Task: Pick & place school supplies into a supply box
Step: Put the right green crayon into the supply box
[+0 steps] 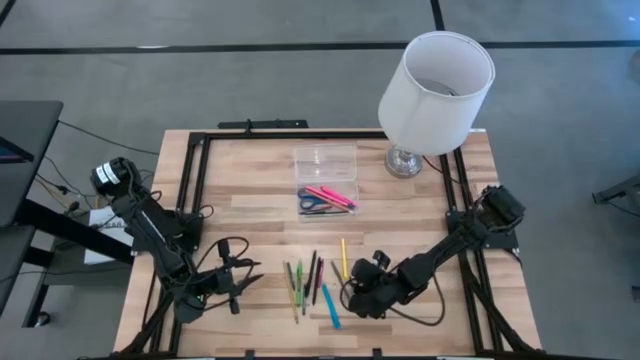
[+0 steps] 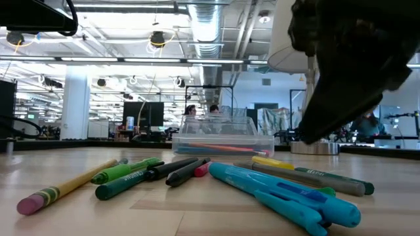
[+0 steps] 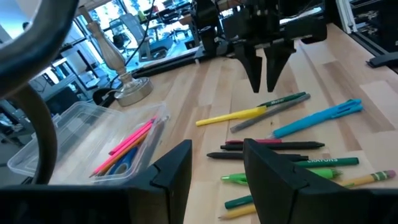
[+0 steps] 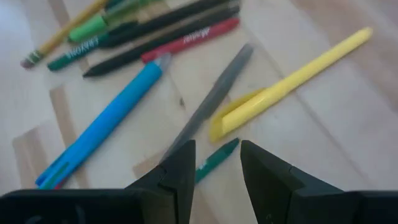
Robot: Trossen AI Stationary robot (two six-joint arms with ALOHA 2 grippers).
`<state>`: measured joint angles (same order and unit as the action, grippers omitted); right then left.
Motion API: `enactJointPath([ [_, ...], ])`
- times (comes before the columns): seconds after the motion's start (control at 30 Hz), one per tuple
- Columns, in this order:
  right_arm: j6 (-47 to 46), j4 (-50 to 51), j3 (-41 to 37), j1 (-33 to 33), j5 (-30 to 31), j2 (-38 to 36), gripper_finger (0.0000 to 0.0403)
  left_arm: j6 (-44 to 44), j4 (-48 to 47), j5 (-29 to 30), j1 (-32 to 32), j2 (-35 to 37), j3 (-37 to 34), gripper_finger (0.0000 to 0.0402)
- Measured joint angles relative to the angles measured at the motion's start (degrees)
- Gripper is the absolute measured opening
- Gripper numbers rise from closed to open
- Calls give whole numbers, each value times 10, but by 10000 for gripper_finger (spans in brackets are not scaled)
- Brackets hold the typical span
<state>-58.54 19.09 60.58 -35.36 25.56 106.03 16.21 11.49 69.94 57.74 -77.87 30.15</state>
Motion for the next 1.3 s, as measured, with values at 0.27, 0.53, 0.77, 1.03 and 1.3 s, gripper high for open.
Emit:
enactJointPath([
  [0.27,1,19,26,7,-24,30,122,0,-1,-3,0,0,0,139],
  [0.53,-11,34,27,7,-60,30,122,4,-3,-4,0,0,0,139],
  [0.77,-15,32,27,7,-61,30,122,7,-5,-4,0,0,0,139],
  [1.03,-15,27,27,9,-61,41,122,7,-5,-7,0,0,0,139],
  [1.3,-15,22,29,9,-75,50,122,12,-6,-11,0,0,-3,139],
])
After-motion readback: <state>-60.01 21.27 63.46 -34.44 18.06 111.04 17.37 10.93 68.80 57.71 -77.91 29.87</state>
